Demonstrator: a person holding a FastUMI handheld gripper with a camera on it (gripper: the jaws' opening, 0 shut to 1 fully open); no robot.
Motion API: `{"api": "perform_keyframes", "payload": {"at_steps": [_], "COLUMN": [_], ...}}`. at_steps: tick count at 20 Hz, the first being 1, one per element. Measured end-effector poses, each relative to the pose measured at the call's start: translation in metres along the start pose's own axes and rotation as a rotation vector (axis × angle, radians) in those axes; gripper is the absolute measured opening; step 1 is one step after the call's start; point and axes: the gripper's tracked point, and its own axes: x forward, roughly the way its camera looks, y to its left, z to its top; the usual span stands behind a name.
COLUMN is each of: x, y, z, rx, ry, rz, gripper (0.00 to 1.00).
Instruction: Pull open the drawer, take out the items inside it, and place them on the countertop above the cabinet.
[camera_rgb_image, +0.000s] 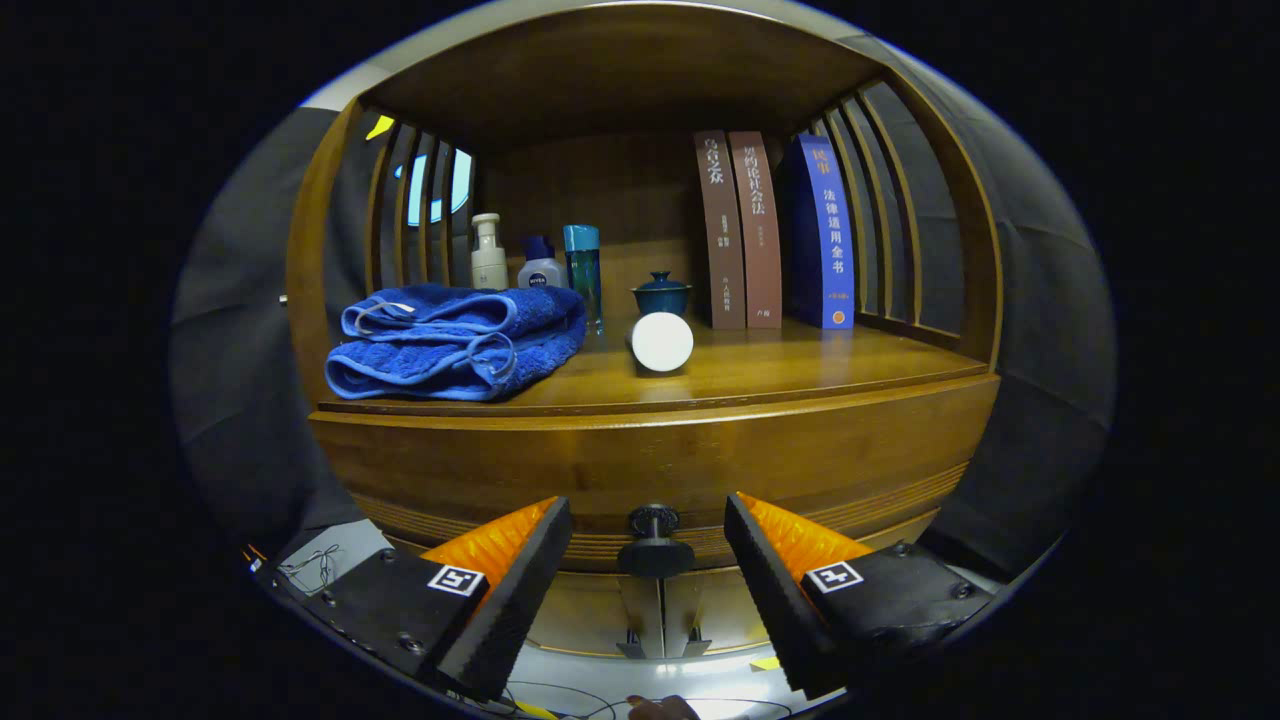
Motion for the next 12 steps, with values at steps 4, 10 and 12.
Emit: {"api": "perform_keyframes", "payload": {"at_steps": [4, 10, 12], "x": [-0.037, -0.098, -0.121], "y": [0.005, 0.010, 0.013], "z": [0.014, 0.074, 0.103], "rx": [-0.019, -0.030, -0.024], "ry": [-0.015, -0.119, -0.185], "rz": [-0.002, -0.002, 0.014], "gripper": [1.00, 1.00, 1.00]}}
